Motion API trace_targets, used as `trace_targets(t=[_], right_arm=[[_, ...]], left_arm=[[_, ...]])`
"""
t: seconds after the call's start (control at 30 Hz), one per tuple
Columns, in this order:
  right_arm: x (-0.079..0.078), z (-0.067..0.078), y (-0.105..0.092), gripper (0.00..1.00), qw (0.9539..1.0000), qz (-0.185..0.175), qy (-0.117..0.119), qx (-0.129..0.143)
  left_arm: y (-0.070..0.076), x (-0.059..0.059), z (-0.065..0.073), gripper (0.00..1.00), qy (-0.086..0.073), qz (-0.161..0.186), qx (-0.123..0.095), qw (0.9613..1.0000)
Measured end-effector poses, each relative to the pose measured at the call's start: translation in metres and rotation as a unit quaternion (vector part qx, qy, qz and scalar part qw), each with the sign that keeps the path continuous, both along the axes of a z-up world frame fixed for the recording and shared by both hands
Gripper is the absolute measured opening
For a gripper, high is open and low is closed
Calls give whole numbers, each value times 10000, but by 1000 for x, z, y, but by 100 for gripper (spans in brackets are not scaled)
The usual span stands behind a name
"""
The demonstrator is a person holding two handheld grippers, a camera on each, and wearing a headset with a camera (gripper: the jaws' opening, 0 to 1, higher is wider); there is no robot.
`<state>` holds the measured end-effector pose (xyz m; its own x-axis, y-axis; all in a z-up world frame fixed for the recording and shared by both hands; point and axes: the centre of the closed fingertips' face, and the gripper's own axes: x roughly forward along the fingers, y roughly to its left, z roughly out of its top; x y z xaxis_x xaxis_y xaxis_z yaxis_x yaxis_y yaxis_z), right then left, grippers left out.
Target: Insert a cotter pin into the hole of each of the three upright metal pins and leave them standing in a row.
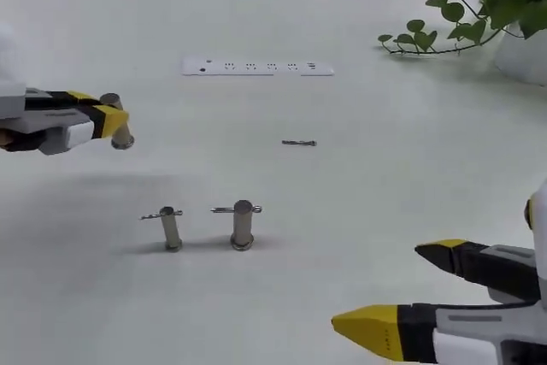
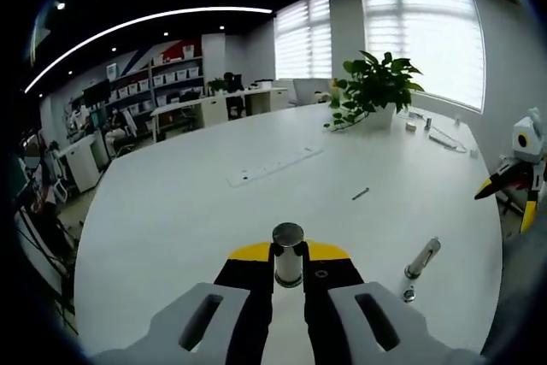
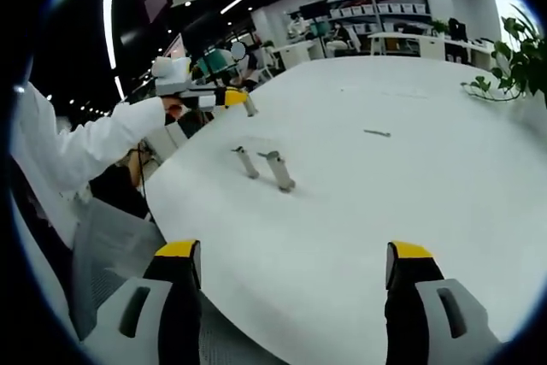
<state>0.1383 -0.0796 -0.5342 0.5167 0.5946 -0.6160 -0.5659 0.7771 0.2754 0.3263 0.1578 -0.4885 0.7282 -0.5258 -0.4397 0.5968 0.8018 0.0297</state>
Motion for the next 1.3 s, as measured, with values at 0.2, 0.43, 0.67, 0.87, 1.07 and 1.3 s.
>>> trace_targets(t=[0.2,0.43,0.67,0.87,1.07,1.3], right_arm=[[-3,1,2,87,10000,45,-16,-30],[-3,4,1,86,10000,-1,-93,-15],[-4,4,2,85,10000,-40,-80,27],[-4,5,2,85,9999,-19,-113,29],[-2,8,1,84,9998,-52,-180,100],[-2,5,1,84,9998,-37,-149,94]], left_arm=[[3,-24,17,8,-129,-211,29,9997],[-7,-54,32,8,-183,-519,-158,9984],[-26,-82,32,8,-118,-925,-218,9954],[-46,-102,20,8,56,-1117,-288,9933],[-66,-123,4,9,306,-1292,-354,9905],[-78,-134,-13,9,486,-1366,-353,9888]])
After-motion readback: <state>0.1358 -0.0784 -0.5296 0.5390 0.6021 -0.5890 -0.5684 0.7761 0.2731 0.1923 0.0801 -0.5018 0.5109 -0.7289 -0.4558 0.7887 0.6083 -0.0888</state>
